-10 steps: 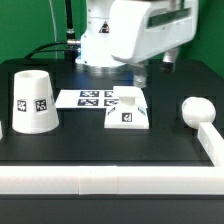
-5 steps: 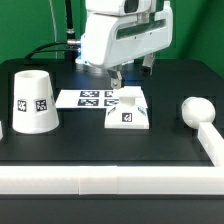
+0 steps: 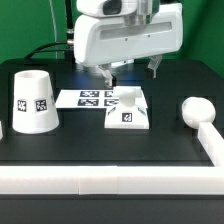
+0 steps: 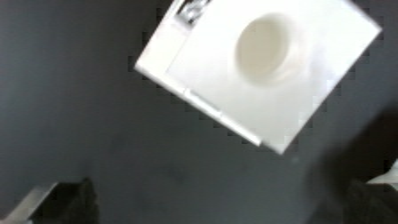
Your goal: Assemble lamp
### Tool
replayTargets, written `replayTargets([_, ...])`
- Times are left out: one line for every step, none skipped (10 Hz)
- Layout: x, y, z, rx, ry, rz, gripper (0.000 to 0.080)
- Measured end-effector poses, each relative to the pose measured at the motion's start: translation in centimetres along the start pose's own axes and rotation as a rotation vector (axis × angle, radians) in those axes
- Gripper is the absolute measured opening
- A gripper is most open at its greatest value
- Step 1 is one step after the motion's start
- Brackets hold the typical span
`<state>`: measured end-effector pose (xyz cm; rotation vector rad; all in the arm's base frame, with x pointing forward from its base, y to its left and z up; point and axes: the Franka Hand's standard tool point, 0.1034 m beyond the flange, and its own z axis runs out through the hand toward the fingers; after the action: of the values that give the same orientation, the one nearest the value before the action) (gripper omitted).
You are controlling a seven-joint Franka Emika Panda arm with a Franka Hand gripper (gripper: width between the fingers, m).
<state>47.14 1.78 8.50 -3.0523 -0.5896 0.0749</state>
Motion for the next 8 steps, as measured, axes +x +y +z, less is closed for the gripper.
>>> replayTargets([-0.4, 0.0, 0.2, 0.006, -0.005, 0.077, 0.0700])
replayTargets([-0.2, -0.2, 0.2, 0.010, -0.003, 0.150, 0.0700])
replayTargets([-0.2, -0.3, 0.2, 0.011, -0.003, 0.199, 0.0700])
replayTargets([-0.2, -0.3, 0.2, 0.013, -0.003, 0.254, 0.0700])
replayTargets([-0.5, -0.2, 0.4, 0.018, -0.006, 0.301, 0.0700])
replayTargets([-1.1, 0.2, 0.8, 0.020, -0.015, 0.331, 0.0700])
replayTargets([-1.5, 0.3, 1.0, 0.028, -0.019, 0.412, 0.0700])
replayTargets([-2.0, 0.2, 1.4, 0.032, -0.016, 0.417, 0.0700])
